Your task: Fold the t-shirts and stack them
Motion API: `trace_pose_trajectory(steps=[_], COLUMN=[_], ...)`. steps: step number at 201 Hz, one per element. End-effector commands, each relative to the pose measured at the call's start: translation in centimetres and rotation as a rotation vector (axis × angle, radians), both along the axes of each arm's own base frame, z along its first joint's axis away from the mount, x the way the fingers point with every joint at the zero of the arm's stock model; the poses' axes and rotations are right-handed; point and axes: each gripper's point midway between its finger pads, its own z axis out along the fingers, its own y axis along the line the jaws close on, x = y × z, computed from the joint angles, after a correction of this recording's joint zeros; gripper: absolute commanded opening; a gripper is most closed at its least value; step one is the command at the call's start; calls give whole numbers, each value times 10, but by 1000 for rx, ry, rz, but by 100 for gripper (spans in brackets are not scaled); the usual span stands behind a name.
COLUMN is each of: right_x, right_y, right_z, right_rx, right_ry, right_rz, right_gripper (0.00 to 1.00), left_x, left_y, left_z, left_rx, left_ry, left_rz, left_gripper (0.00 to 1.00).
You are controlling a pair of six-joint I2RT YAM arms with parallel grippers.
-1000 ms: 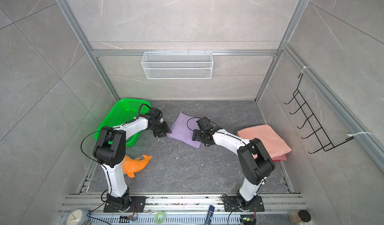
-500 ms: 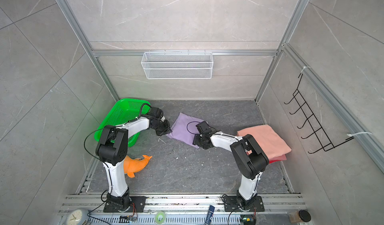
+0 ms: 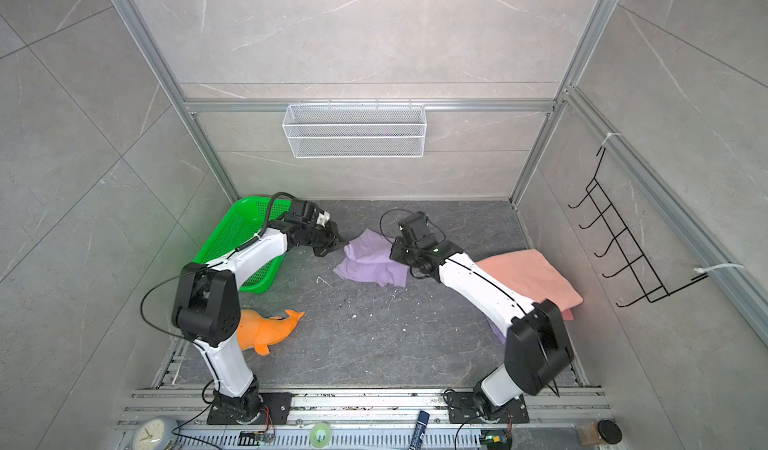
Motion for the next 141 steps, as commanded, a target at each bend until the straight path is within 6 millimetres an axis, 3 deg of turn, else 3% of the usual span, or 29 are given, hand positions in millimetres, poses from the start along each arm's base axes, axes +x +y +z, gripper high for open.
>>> trace_pose_trajectory(steps=[1,35,57,82,104,115,141], right_x=[-12,-32,-39,-41,-44,-44,-34], right_y=[-41,-71,-93,-107,-107,-103,-86], right_z=[75,146,185,231,275,287,283], right_rx=[-81,-120,-188,-250,-300,-319,-333], right_ry=[-134,-296,-411,-531,-598,-606,-602], right_rz=[-90,-125,-167,-189,-148,-117,-39], right_gripper=[9,10,11,12,13,12,13], left_x=[-20,-49,-61,-83,-111,-123,-123], left_y=[-9,-6,-10,-33,-57,-65,-65], left_z=[138,196,213,227,227,222,199], left_rx=[-175,-219,-268,-336,-370,-373,-348], left_ry=[-282,-362,-381,-384,-368,-352,-306], left_rz=[-96,-135,-165,-285,-395,-423,-349], left_gripper=[0,0,0,0,0,0,0])
